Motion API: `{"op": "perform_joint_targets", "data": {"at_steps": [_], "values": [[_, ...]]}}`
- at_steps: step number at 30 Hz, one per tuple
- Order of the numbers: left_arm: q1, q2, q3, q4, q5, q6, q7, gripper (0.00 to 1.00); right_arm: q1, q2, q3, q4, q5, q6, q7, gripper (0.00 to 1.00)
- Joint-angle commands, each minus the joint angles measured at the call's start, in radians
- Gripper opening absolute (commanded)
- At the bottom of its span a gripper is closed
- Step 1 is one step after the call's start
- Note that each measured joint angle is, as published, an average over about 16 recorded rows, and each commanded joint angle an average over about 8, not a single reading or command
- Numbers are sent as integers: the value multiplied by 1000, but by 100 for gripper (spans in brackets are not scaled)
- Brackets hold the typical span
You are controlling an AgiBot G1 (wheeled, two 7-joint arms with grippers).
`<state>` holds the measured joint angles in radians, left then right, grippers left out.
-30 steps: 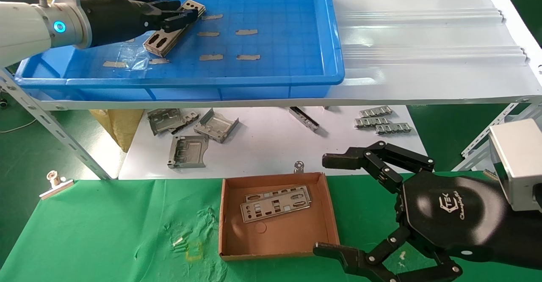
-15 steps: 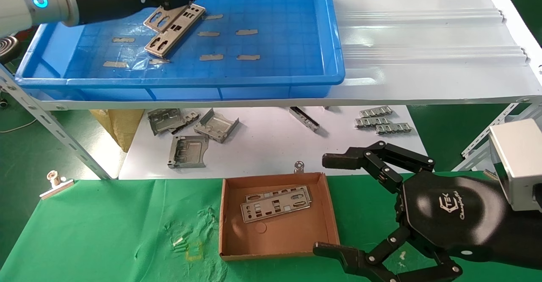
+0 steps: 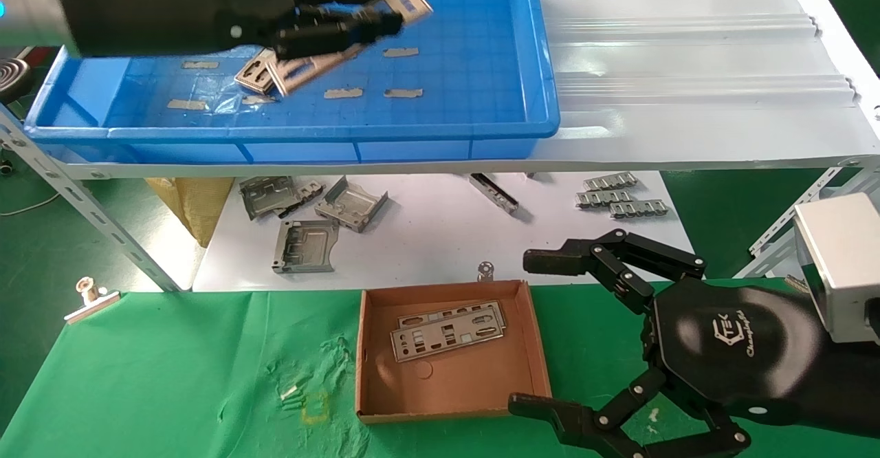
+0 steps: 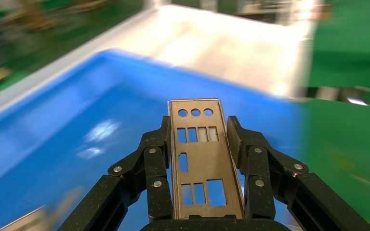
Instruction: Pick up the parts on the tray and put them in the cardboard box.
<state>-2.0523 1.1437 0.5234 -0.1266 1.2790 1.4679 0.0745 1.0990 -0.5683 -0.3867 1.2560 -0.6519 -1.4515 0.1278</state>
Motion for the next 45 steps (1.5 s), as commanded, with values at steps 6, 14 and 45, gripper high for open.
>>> {"op": "perform_joint_targets", "data": {"at_steps": [6,14,45], "values": [[72,-34,32,-151,-60,142,18,0,0,0,0,0,0,0,0,100],[265,-128,181,-512,-240,132,10,0,0,0,0,0,0,0,0,100],[493,195,322,-87,-107,-287,471,85,0,0,0,0,0,0,0,100]]}}
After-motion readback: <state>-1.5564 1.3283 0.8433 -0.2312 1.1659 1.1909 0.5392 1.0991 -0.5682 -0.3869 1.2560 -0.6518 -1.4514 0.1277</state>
